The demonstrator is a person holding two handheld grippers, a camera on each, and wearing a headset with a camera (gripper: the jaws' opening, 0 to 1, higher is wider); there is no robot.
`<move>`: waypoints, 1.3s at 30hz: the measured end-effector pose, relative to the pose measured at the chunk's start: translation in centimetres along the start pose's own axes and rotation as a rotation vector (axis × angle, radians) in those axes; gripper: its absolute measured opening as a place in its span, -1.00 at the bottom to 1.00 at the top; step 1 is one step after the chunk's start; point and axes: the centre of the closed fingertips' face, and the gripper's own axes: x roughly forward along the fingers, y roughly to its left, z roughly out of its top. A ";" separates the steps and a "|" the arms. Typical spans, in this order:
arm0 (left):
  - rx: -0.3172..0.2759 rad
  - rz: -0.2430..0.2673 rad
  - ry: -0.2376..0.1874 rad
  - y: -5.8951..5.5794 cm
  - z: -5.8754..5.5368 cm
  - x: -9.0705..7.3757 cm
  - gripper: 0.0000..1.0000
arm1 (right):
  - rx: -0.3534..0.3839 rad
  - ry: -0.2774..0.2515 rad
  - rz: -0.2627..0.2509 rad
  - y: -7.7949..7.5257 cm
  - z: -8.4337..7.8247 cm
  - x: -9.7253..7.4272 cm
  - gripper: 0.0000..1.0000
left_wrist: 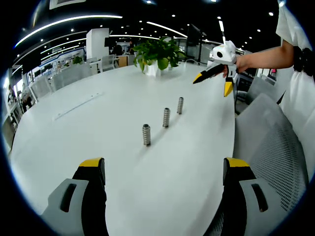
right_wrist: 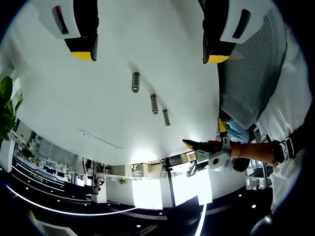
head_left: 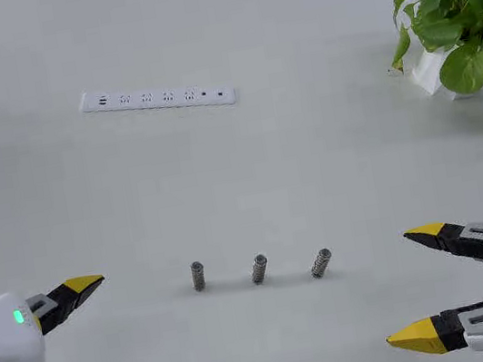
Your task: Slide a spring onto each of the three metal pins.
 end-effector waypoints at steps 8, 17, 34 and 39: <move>0.001 -0.001 0.005 0.0 -0.2 0.1 0.98 | -0.002 -0.012 0.002 0.2 -0.1 -0.1 0.81; 0.003 0.008 0.004 0.1 -0.3 0.1 0.98 | -0.012 -0.018 0.005 0.4 -0.3 -0.2 0.88; 0.018 0.019 -0.020 0.7 0.2 0.6 0.98 | -0.002 -0.028 -0.015 0.0 -0.7 -0.7 0.92; 0.016 0.019 -0.022 0.6 0.3 0.7 0.98 | 0.000 -0.028 -0.013 0.1 -0.8 -0.7 0.90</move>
